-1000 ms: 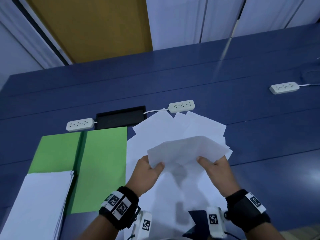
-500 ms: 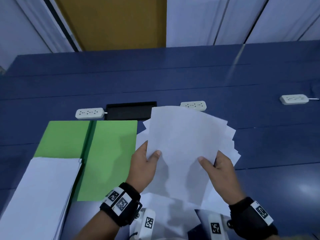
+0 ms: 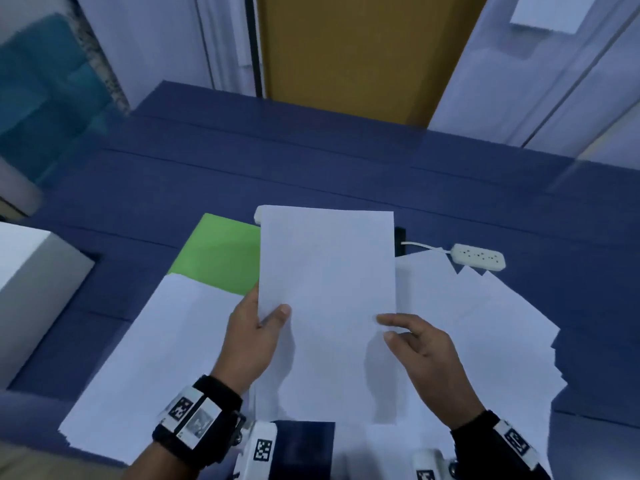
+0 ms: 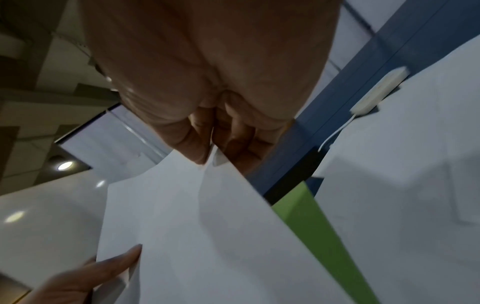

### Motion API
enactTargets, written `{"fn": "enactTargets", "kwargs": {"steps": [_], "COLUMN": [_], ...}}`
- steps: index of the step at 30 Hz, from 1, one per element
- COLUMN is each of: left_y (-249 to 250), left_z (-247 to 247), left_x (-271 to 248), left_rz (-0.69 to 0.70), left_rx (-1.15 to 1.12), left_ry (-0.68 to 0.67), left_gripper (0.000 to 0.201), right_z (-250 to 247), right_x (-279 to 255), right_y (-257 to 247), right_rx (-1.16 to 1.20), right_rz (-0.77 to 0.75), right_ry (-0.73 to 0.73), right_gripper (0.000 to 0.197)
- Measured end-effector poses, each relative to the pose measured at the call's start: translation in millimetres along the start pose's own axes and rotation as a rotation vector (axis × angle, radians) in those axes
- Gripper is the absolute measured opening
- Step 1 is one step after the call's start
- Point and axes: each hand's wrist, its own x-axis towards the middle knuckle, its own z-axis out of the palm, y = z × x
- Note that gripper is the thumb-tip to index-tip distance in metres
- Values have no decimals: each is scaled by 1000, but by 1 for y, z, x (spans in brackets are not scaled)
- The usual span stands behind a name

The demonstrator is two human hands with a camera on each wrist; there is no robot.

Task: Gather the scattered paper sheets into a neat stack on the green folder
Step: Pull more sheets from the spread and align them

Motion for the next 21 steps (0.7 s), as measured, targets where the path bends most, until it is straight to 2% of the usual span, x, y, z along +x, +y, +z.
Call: {"fn": "enactTargets", "kwargs": {"steps": [5,8,11,15,21], "left_y": [-40,-71,-107,-139,-174], "left_z": [-110,-173,-220,-255,-264], "left_x": [5,10,17,33,55], "left_rz": [-82,-141,-229,-313,-424], "left_rx": [124,254,332,528,695], "left_ry": [80,72,72,32,-63], "left_gripper": [35,40,45,41,48], "right_z": [98,155,201,251,295], "right_x": [22,37,53,72,86], "right_y": [-2,1,-1,-7,5], "right_rx": [-18,-126,-279,-433,-687], "right_rz": [20,104,153,181,200], "right_ry": [-307,-552,-768,-929,-1087], "right_gripper": [26,26,37,47,62]}}
